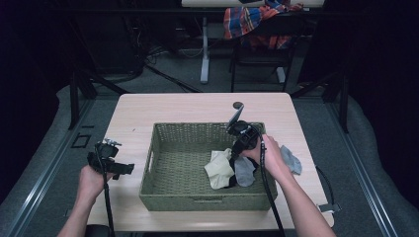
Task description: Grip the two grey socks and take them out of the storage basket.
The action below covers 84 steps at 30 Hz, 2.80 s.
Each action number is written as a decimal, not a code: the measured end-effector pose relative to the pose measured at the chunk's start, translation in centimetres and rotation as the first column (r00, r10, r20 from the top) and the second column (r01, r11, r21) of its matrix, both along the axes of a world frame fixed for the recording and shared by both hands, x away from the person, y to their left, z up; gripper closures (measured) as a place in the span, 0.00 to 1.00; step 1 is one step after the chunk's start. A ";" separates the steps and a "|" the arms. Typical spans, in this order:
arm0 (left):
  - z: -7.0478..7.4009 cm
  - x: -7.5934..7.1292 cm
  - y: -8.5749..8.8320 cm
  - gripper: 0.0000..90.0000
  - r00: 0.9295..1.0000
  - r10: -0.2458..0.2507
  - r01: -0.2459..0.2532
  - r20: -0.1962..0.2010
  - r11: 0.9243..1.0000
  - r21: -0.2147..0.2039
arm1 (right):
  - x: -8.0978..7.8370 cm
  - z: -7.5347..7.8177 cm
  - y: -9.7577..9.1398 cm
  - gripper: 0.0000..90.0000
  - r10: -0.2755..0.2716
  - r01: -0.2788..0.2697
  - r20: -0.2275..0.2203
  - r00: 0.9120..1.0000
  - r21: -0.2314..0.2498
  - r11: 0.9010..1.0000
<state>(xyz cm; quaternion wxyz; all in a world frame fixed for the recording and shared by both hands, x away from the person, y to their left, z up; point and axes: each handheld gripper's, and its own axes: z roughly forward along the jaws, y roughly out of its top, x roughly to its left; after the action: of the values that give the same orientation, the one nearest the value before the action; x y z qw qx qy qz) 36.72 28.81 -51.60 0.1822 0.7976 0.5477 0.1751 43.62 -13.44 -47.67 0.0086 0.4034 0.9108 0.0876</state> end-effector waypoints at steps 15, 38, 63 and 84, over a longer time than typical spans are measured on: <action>0.0 0.0 0.0 0.00 1.000 -0.001 0.001 0.000 1.000 -0.002 | 0.2 -1.8 0.0 0.92 -0.038 0.036 -0.038 0.999 -0.047 0.998; 0.0 -0.1 0.0 0.00 1.000 0.000 0.000 -0.001 1.000 -0.002 | -1.1 4.8 -1.7 0.93 -0.025 0.024 0.025 0.999 0.068 0.997; 0.0 -0.1 -0.1 0.00 1.000 -0.002 0.002 -0.003 1.000 -0.001 | -1.4 9.6 -3.9 0.94 -0.067 0.047 0.116 0.991 0.166 0.985; -0.1 -0.1 0.0 0.00 1.000 0.000 0.000 -0.004 1.000 -0.001 | -2.2 12.4 -8.4 0.94 -0.159 0.126 0.143 0.977 0.217 0.968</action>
<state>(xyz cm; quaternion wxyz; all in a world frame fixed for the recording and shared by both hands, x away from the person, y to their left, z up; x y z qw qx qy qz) 36.66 28.77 -51.68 0.1816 0.7978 0.5482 0.1731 41.38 -21.86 -35.30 0.0456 0.4583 0.8617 0.2130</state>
